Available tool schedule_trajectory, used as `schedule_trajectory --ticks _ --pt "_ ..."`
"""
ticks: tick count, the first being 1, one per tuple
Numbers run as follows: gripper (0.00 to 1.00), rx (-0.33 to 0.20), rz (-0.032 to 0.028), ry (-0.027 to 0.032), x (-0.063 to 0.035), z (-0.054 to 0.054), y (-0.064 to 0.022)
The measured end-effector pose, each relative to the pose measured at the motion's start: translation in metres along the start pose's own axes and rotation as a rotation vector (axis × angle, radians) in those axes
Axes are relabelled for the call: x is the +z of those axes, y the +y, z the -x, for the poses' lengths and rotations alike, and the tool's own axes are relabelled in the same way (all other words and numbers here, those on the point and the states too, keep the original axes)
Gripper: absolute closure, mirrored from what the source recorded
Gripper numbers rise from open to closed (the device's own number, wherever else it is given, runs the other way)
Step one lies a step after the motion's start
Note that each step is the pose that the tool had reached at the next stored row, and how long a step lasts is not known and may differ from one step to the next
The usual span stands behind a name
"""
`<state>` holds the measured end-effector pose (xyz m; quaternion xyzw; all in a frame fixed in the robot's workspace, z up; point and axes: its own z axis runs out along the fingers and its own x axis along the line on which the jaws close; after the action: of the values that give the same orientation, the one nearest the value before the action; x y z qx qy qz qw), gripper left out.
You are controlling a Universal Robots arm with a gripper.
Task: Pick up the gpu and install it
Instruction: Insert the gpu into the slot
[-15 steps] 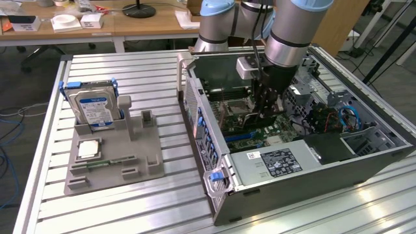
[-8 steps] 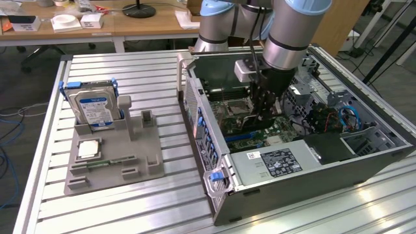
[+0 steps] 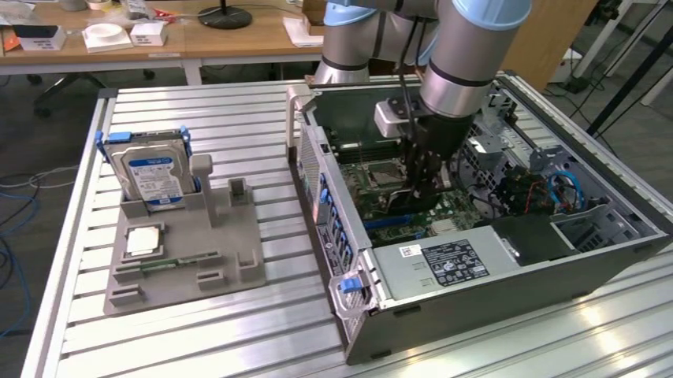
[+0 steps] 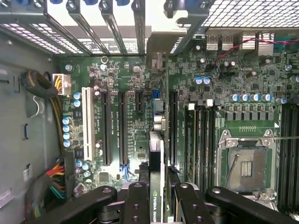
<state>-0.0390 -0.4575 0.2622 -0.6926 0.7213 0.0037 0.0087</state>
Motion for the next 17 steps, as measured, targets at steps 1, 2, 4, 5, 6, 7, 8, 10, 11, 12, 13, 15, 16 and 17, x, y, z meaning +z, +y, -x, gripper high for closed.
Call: schedule_trajectory --ticks 1,2,4,5,6,7,8,10,11,12,13,15,16,17 --pt "0.74 0.000 0.0003 0.0002 0.0005 0.000 0.0007" --pt "0.74 0.000 0.0005 0.0004 0.0011 0.000 0.0019" --pt "0.74 0.000 0.0014 0.0006 0.0020 0.000 0.0039" --pt "0.74 0.000 0.0019 0.0006 0.0024 0.000 0.0046" --pt "0.74 0.000 0.0020 0.0007 0.0026 0.000 0.0051" --pt "0.74 0.000 0.0020 0.0007 0.0027 0.000 0.0057" --pt "0.74 0.000 0.0020 0.0006 0.0029 0.000 0.0064" --pt "0.74 0.000 0.0019 0.0004 0.0034 0.000 0.0085" --pt "0.74 0.000 0.0019 0.0004 0.0035 -0.001 0.0097" --pt "0.74 0.000 0.0019 0.0004 0.0035 0.000 0.0106" --pt "0.74 0.000 0.0018 0.0004 0.0037 -0.001 0.0114" --pt "0.74 0.000 0.0018 0.0005 0.0038 -0.001 0.0125" --pt "0.74 0.000 0.0018 0.0004 0.0039 -0.001 0.0127" --pt "0.74 0.000 0.0019 0.0004 0.0039 -0.001 0.0131"
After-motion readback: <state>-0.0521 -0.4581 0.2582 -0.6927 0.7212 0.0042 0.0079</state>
